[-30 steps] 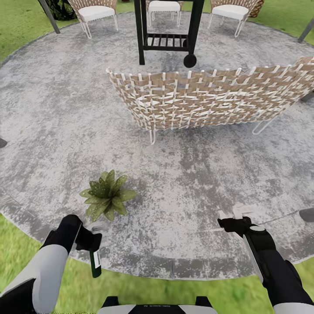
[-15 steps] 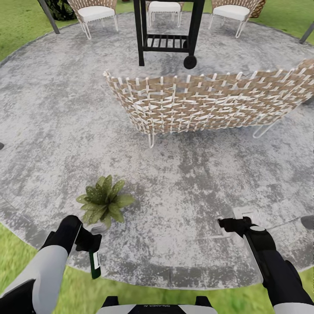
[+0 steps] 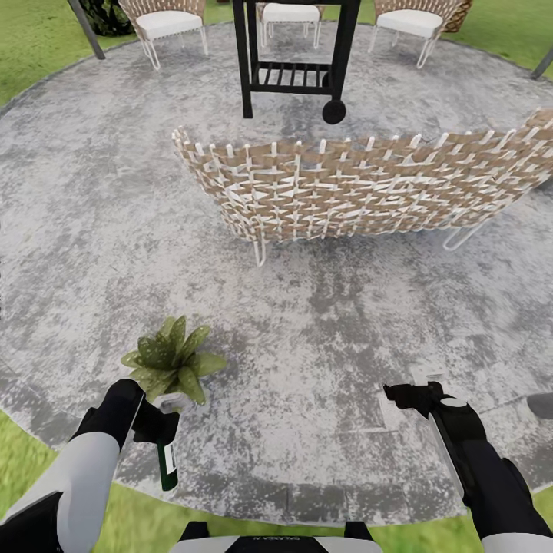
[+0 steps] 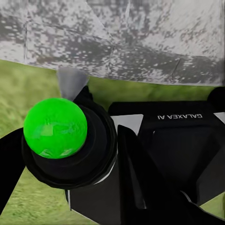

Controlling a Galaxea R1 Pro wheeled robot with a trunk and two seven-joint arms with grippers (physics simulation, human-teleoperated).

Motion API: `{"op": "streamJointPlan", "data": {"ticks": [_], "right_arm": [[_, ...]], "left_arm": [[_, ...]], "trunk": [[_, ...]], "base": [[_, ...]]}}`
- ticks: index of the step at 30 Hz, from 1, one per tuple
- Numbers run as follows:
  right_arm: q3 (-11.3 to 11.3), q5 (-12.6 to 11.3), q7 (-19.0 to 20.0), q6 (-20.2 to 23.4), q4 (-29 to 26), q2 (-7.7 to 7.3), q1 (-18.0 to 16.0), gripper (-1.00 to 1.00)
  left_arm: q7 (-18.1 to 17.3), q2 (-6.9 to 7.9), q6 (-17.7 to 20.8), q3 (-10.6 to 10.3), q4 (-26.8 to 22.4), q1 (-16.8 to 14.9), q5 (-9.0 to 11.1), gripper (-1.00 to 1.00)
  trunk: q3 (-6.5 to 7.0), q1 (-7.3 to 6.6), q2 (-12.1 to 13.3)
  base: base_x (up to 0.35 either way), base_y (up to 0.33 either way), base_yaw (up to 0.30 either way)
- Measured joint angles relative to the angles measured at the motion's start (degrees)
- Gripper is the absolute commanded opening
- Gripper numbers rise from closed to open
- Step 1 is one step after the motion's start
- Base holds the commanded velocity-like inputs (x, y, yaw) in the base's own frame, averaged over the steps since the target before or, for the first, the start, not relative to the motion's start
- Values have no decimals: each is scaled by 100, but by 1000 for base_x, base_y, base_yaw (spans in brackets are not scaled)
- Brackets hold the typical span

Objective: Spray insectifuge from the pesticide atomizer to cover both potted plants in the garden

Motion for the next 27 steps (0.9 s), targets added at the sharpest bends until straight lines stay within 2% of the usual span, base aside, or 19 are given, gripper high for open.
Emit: {"op": "streamJointPlan", "data": {"ticks": [3,4,9,14,21,27], "right_arm": [[0,2,0,-2,1,-4,-3,100],[0,0,1,-2,2,0,-1,100],[2,1,0,0,2,-1,-1,100],[7,0,1,-1,1,-1,1,100],[15,0,0,1,-1,0,1,100],[16,0,0,-1,1,-1,1,100]], "left_arm": [[-9,-6,9,6,-2,1,45,-100],[-11,0,-5,3,1,23,-18,-100],[-4,0,-1,3,6,197,-12,-100],[5,-1,0,4,2,276,-3,-100],[23,-1,-2,-4,2,288,-11,-100],[-2,0,2,-5,6,289,-10,-100]], "trunk": [[-30,-16,63],[-15,-1,4],[-33,2,0],[-38,2,0],[-39,0,0],[-39,2,0]], "base": [[46,-45,221],[13,-12,232],[3,-3,218],[30,-25,37],[214,-217,1],[35,-144,0]]}}
